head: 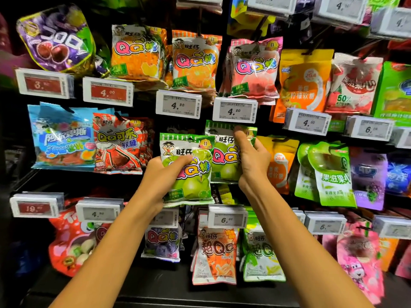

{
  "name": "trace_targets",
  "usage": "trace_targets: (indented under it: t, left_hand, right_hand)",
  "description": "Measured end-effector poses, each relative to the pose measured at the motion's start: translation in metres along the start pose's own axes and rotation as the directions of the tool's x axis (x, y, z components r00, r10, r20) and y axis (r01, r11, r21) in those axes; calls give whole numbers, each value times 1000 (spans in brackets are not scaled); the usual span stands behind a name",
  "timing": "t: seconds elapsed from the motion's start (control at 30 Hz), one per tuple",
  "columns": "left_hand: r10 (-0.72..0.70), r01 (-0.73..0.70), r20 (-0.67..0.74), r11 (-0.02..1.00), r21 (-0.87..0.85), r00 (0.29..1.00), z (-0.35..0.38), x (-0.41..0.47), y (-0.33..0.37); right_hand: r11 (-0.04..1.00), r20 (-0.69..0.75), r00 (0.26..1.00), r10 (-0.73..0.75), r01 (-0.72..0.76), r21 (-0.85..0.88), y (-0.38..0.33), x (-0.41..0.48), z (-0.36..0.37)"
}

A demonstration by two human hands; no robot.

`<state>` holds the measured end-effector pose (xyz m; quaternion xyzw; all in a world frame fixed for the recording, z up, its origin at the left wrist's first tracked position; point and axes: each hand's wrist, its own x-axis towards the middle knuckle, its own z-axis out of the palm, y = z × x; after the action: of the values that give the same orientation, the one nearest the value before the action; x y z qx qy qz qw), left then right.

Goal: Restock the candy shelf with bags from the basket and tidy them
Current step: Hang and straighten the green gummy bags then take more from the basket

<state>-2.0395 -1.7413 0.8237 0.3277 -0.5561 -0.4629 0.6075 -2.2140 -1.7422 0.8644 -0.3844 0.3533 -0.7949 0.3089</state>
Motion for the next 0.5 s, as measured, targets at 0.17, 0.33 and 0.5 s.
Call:
trace_targets:
  t: [0.17,0.33,0.5]
  left_hand:
    - [-6,6,2,1000,-28,1000,8,0,-2]
    - [-24,24,5,999,-36,1000,12,1,-5]
    - [2,-3,-10,998,-69,1000,18,6,-4]
  right_hand:
    - [998,-30,997,66,-66,12,-4,5,7]
    - [994,-26,994,106,-105,29,-3,9,11]
    - [994,-41,994,106,-107,-27,-2,15,13]
